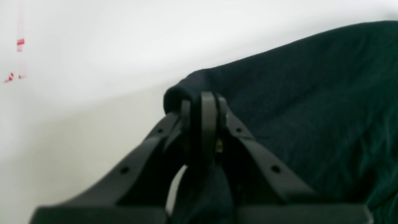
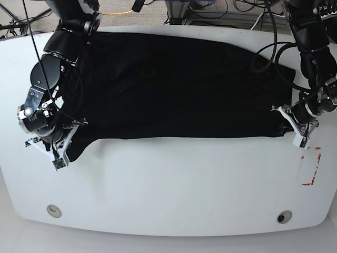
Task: Fold the T-shirt properly
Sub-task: 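Fold the grasped hem with both grippers over onto the shirt's other half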
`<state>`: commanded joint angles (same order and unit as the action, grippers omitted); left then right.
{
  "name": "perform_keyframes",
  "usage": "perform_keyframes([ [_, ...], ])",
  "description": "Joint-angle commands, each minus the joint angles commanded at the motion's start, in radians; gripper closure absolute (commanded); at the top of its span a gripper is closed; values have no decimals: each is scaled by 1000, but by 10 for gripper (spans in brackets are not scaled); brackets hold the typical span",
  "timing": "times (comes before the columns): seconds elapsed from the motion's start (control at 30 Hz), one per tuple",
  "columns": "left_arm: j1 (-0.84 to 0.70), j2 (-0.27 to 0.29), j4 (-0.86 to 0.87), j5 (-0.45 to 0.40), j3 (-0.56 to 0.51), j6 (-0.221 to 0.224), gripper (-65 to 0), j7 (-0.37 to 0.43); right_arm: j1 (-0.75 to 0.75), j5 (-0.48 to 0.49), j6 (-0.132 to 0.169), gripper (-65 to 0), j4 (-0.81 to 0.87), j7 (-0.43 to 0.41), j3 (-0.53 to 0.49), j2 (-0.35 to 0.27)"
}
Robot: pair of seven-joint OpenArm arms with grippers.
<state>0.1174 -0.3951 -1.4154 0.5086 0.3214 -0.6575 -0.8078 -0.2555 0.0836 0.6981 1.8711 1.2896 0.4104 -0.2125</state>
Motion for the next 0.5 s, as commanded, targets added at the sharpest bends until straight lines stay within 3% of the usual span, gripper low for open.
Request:
perform_keyframes([
  [0.23, -41, -2, -35, 0, 0, 0, -24, 2, 114, 138, 0, 0, 86, 100, 106, 0],
  [0.5, -66, -3, -35, 0, 18, -2, -24, 2, 278, 387, 0, 0, 101, 107, 241, -2],
])
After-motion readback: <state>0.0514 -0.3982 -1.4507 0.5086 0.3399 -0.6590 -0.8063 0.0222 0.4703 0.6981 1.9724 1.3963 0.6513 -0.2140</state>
